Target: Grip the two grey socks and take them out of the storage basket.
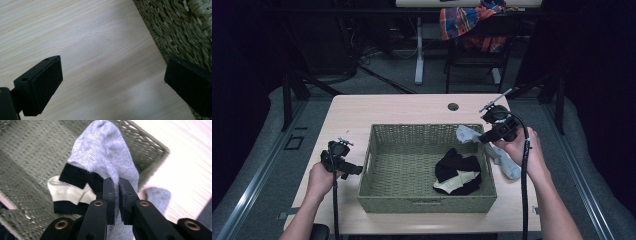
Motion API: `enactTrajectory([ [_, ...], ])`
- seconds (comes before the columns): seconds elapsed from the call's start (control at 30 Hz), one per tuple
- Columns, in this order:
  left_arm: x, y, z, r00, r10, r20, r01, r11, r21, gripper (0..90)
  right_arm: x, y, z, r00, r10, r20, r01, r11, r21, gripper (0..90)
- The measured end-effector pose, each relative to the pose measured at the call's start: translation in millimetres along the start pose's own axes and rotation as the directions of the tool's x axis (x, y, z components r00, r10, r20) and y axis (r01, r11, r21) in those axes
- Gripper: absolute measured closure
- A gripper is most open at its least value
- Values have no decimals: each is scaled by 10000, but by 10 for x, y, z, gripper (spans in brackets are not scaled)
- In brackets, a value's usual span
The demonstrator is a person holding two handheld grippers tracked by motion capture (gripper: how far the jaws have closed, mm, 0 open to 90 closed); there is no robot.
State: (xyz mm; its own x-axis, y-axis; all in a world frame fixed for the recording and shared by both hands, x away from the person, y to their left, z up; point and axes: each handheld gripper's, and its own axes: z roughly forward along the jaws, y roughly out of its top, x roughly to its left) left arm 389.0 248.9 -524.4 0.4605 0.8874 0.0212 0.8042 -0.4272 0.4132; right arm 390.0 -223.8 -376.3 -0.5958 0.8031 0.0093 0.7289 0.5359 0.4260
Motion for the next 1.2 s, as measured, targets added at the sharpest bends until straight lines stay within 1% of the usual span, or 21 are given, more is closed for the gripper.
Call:
enactTrajectory([
  [0.03,0,0,0,10000,-3,0,3,10000,0,18,-33,-12,-10,9999,23,100,-23,10000,30,852],
  [0.07,0,0,1,10000,-13,0,13,10000,-2,18,-62,-24,-11,9999,119,73,-119,9999,16,851],
  [0.1,0,0,2,10000,-12,5,12,10000,1,18,-98,-38,-14,9997,138,202,-140,9999,83,852],
  [0.13,-2,1,3,10000,-5,7,5,10000,2,18,-129,-50,-12,9995,268,183,-269,9996,72,852],
  [0.17,-2,1,2,10000,-1,9,1,10000,3,18,-178,-67,-14,9990,331,308,-335,9994,125,852],
  [0.27,-1,-1,2,10000,-21,6,21,10000,3,18,-293,-112,-35,9970,659,414,-661,9978,43,852],
  [0.3,1,-1,2,10000,-5,0,5,10000,9,18,-335,-131,-47,9957,839,404,-837,9965,-51,852],
  [0.37,-1,0,4,10000,-20,5,20,10000,0,18,-430,-175,-65,9929,1061,546,-1064,9943,9,852],
  [0.47,-1,3,4,10000,-12,24,12,10000,37,18,-529,-226,-62,9885,1388,595,-1392,9903,33,852],
  [0.5,-1,3,4,10000,-9,31,9,10000,34,18,-562,-243,-55,9872,1476,604,-1479,9890,1,852],
  [0.53,-2,2,4,10000,-12,23,12,10000,7,18,-599,-259,-55,9862,1508,678,-1517,9884,84,852],
  [0.57,-3,1,3,10000,-20,20,20,10000,5,18,-627,-276,-48,9838,1660,681,-1667,9860,49,852],
  [0.6,-2,0,2,10000,-20,15,20,10000,3,18,-664,-292,-53,9834,1679,683,-1692,9855,132,853],
  [0.67,-1,-1,1,10000,-36,11,36,10000,5,18,-709,-326,-41,9796,1885,697,-1895,9819,80,852],
  [0.7,-1,-1,1,10000,-39,8,39,10000,0,19,-737,-340,-38,9790,1881,788,-1900,9816,183,852],
  [0.73,-1,-1,1,10000,-37,6,37,10000,1,18,-756,-354,-28,9763,1963,912,-1991,9797,227,852],
  [0.87,-3,1,2,10000,-23,4,23,10000,5,18,-842,-398,45,9713,2175,961,-2225,9739,442,852],
  [0.9,-3,1,1,10000,-23,2,23,10000,3,18,-855,-408,69,9686,2260,1034,-2318,9716,479,852],
  [0.97,-2,0,0,10000,-17,-4,17,10000,4,18,-890,-425,101,9672,2255,1170,-2336,9704,614,852],
  [1.1,1,-2,-4,10000,-20,-14,20,10000,2,18,-950,-464,166,9615,2498,1142,-2585,9636,686,852],
  [1.2,2,-1,-2,10000,-22,-15,22,10000,-1,19,-979,-483,209,9596,2564,1157,-2661,9608,782,852],
])
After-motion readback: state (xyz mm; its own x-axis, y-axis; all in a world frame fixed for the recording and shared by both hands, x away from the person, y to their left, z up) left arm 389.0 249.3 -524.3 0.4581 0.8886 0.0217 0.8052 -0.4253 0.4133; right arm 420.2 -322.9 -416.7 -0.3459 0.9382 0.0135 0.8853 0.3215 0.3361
